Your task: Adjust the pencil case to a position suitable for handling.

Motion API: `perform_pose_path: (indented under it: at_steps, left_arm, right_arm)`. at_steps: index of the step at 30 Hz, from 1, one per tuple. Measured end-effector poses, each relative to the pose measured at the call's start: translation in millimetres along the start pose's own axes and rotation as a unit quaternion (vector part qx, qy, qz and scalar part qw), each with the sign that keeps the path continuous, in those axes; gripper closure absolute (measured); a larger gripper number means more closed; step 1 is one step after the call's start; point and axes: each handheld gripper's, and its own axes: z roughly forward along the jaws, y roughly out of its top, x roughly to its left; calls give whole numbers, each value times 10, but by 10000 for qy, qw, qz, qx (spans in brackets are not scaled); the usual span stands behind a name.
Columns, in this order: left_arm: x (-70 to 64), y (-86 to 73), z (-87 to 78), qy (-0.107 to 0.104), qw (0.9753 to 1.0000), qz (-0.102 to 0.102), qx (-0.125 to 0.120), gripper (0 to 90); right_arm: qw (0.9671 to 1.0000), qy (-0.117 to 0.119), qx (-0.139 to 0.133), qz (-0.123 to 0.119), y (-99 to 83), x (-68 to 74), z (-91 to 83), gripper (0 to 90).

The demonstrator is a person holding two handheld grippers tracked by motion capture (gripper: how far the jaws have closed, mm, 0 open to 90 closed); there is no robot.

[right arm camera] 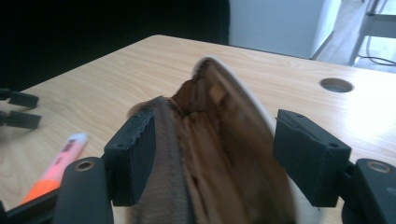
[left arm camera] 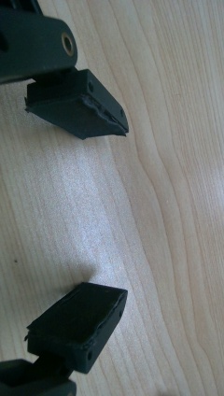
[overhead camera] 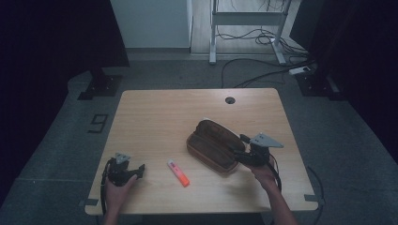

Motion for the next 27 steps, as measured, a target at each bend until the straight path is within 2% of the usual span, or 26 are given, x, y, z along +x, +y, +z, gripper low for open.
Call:
perform_pose_path:
  at_steps: [6, 7, 13, 27]
  left_arm:
    - [1, 0, 0, -6, 10000, 0, 2, 181]
    - [0, 0, 0, 0, 10000, -2, -1, 181]
    - [0, 0, 0, -1, 10000, 0, 1, 181]
    - [0, 0, 0, -1, 10000, 1, 0, 181]
  right_arm:
    - [9997, 216, 60, -52, -10, 155, 55, 298]
    - [9993, 336, 107, -128, -17, 227, 85, 302]
    - [9981, 532, 245, -205, -59, 373, 171, 311]
    - [9963, 731, 416, -187, -128, 528, 284, 326]
